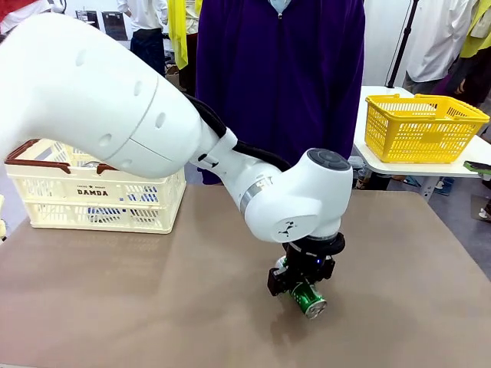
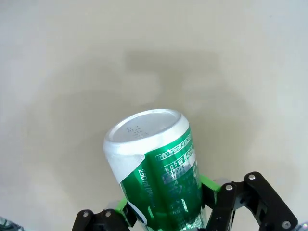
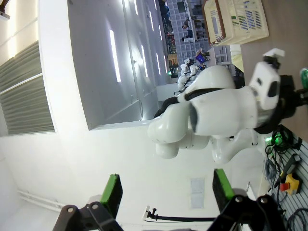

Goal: Place the drinks into the Shopping basket.
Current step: Pick up one drink and place it into the Shopping basket.

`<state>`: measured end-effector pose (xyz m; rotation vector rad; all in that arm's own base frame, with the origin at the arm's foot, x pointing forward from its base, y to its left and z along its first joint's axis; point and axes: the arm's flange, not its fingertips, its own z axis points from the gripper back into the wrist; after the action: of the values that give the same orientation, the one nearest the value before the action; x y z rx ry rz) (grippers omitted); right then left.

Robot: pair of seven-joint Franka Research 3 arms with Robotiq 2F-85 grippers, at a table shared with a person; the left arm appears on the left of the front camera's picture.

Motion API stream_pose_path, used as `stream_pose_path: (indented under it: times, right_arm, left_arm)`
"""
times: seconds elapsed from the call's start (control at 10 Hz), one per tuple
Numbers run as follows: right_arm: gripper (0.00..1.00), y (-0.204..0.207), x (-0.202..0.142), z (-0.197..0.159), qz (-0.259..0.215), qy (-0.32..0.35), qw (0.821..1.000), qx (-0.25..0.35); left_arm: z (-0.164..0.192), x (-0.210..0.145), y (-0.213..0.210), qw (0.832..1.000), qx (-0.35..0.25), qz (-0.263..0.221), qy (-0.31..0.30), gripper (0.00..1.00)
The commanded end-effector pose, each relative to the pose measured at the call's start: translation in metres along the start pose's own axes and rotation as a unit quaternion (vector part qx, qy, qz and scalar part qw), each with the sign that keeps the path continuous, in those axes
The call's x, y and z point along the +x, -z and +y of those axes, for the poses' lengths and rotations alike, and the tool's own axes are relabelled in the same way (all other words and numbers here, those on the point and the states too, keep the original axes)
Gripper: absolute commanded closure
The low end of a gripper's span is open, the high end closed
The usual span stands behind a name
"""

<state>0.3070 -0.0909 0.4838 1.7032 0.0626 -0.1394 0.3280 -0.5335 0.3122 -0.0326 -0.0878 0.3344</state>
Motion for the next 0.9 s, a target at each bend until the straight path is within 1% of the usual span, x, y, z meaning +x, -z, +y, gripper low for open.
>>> stream_pose_path:
  times: [0.0, 0.1, 0.2, 0.3, 0.4, 0.5, 0.6, 0.7, 0.8]
  right_arm:
    - [0.0, -0.002, -0.002, 0.004, 0.005, 0.005, 1.0, -0.005]
    - [0.0, -0.002, -0.002, 0.004, 0.005, 0.005, 1.0, -0.005]
    - [0.0, -0.002, -0.002, 0.004, 0.005, 0.005, 1.0, -0.005]
    - [0.0, -0.002, -0.002, 0.004, 0.005, 0.005, 1.0, -0.005]
    - [0.0, -0.002, -0.002, 0.004, 0.005, 0.005, 1.0, -0.005]
    - [0.0, -0.002, -0.002, 0.004, 0.005, 0.005, 1.0, -0.005]
    - [0.0, -0.002, -0.002, 0.004, 0.005, 0.005, 1.0, -0.005]
    - [0.0, -0.002, -0.002, 0.004, 0.005, 0.005, 1.0, -0.005]
    - [0.0, -0.002, -0.002, 0.004, 0.005, 0.005, 1.0, -0.005]
  left_arm:
    - [0.025, 0.008, -0.09, 1.0, -0.021, -0.01, 0.017, 1.0]
    - [0.037, 0.011, -0.136, 0.999, -0.025, -0.001, 0.044, 1.0]
    - [0.048, 0.01, -0.175, 0.995, -0.034, 0.007, 0.096, 1.0]
    - [0.057, 0.01, -0.192, 0.988, -0.033, 0.004, 0.151, 1.0]
    - [0.068, 0.012, -0.203, 0.979, -0.052, -0.006, 0.197, 1.0]
    - [0.084, 0.011, -0.21, 0.948, -0.093, -0.023, 0.303, 1.0]
    - [0.106, 0.01, -0.216, 0.903, -0.149, -0.035, 0.401, 1.0]
    - [0.121, 0.011, -0.22, 0.894, -0.186, -0.049, 0.405, 1.0]
    - [0.13, 0.01, -0.223, 0.892, -0.221, -0.043, 0.391, 1.0]
